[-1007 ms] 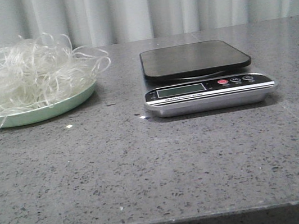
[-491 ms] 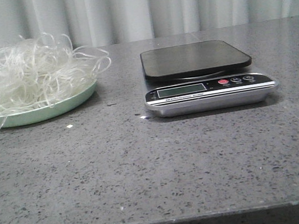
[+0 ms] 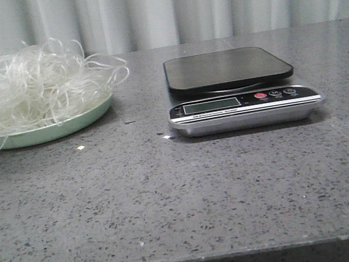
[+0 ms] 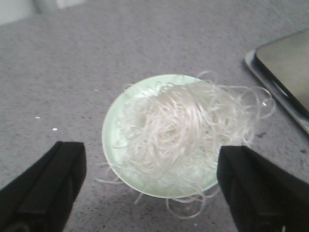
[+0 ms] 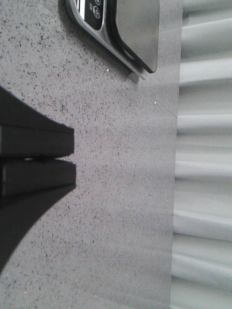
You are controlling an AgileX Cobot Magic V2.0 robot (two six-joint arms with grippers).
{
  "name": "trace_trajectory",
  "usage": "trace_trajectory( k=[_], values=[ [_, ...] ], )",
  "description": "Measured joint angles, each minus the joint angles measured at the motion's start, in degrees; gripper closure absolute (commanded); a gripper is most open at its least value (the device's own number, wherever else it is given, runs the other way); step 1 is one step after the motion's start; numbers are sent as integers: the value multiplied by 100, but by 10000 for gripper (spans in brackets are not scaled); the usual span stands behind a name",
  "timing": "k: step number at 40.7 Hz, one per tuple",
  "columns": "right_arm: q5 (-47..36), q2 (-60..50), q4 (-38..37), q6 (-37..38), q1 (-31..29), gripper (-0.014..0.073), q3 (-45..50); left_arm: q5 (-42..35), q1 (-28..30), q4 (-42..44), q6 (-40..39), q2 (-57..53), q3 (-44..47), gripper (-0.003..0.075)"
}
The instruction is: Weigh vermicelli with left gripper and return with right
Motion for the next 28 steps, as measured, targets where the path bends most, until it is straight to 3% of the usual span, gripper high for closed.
trace_trajectory(
  k=[10,28],
  values=[
    [0,0,0,0,0,442,0,818,0,-527,1009,1044,-554,79],
    [0,0,42,0,0,442,0,257,0,-554,1430,2232,-669,79]
  ],
)
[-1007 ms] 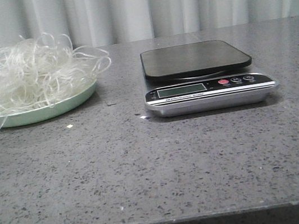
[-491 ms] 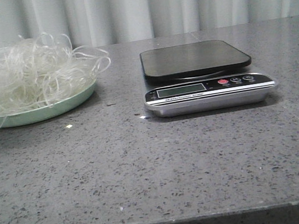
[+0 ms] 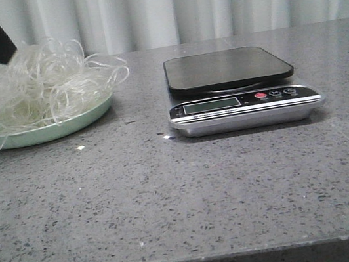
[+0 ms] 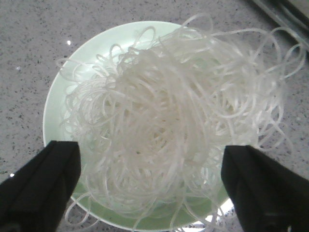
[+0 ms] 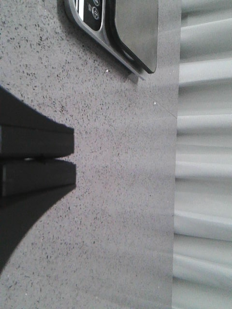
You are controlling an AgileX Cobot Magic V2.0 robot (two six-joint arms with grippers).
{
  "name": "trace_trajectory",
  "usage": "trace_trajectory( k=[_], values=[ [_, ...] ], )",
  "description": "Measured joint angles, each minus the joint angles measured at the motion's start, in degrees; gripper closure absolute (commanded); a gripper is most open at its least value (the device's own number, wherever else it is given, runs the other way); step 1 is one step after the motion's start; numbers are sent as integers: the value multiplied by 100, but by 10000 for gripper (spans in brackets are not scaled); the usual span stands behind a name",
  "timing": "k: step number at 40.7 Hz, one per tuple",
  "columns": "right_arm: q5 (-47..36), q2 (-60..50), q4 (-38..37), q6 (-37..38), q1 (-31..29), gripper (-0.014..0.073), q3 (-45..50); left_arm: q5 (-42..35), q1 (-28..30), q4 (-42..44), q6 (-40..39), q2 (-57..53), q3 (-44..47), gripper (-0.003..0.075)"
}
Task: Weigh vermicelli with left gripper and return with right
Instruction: 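Lower the left gripper into the vermicelli on the green plate and grasp it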
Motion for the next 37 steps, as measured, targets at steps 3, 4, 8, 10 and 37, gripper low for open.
trace_trajectory(
  k=[3,4,8,10,37],
  values=[
    [0,0,0,0,0,442,0,-91,0,-13,8,178,-12,79],
    [0,0,0,0,0,442,0,-125,0,-37,8,230,-12,79],
    [0,0,0,0,0,442,0,-285,0,-150,8,437,-12,82],
    [0,0,0,0,0,442,0,-318,0,-215,8,515,-12,82],
    [0,0,13,10,0,442,0,-465,-12,-446,39,947,-31,573]
  ],
)
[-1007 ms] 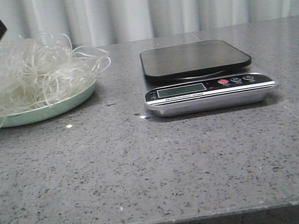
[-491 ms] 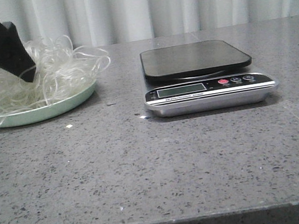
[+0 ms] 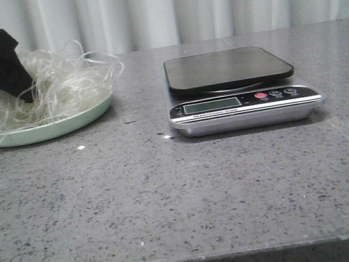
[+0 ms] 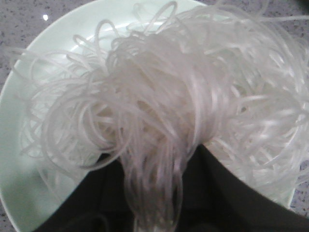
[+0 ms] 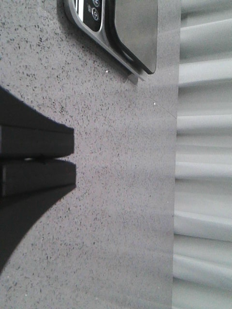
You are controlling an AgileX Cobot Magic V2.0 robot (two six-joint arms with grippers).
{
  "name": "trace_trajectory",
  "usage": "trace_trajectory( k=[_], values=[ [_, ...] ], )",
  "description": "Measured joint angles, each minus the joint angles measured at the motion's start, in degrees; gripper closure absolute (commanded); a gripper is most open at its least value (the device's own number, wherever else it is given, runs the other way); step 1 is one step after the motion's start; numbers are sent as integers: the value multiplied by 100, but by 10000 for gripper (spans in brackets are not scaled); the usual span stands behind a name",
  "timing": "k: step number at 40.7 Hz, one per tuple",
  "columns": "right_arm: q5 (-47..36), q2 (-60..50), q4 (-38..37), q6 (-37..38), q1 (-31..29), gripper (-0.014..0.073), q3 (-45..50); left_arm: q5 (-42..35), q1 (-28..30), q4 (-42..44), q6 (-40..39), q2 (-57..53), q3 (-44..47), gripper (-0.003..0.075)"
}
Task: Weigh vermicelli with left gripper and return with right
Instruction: 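Lower the left gripper into the vermicelli on the green plate and grasp it, then lift the vermicelli with the left gripper and carry it onto the scale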
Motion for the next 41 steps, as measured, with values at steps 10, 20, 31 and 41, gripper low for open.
trace_trajectory(
  k=[10,20,31,41],
  values=[
    [0,0,0,0,0,442,0,139,0,35,0,0,-128,574],
    [0,0,0,0,0,442,0,467,0,112,9,-437,-503,575],
    [0,-9,0,0,0,442,0,604,0,-414,9,-1217,-1051,575],
    [0,-9,0,0,0,442,0,444,-702,-1132,9,-1370,-1399,575]
  ],
)
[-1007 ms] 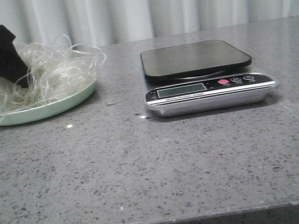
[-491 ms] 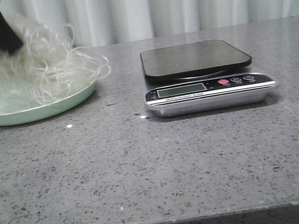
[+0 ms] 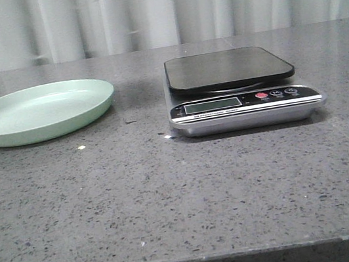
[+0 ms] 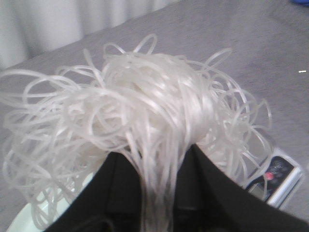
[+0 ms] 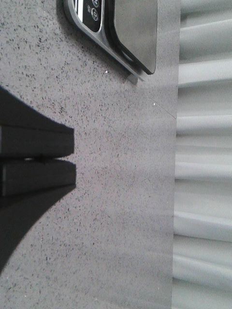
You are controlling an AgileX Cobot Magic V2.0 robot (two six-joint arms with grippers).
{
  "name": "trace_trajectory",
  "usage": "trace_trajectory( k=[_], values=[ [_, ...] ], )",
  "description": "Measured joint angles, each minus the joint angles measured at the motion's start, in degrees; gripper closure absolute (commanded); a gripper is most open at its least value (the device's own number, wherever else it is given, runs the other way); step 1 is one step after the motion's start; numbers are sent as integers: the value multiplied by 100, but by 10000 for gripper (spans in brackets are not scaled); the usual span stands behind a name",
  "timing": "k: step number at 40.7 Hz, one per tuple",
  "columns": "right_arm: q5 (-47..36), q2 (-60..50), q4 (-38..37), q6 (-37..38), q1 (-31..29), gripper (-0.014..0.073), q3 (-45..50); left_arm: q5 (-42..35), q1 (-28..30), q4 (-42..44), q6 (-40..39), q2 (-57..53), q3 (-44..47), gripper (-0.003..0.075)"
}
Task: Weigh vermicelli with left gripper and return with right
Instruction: 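Lift the vermicelli with the left gripper and carry it onto the scale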
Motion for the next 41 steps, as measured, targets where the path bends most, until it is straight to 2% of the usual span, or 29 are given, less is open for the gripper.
trace_trajectory(
  k=[8,16,32,41],
  values=[
    [0,0,0,0,0,442,0,-637,-1051,-67,0,198,-9,575],
    [0,0,0,0,0,442,0,-1012,-1690,-114,0,816,-9,575],
    [0,0,0,0,0,442,0,-1731,-1862,-154,0,2107,-9,575],
    [0,0,0,0,0,442,0,-1853,-1862,-410,0,2421,-23,575]
  ],
)
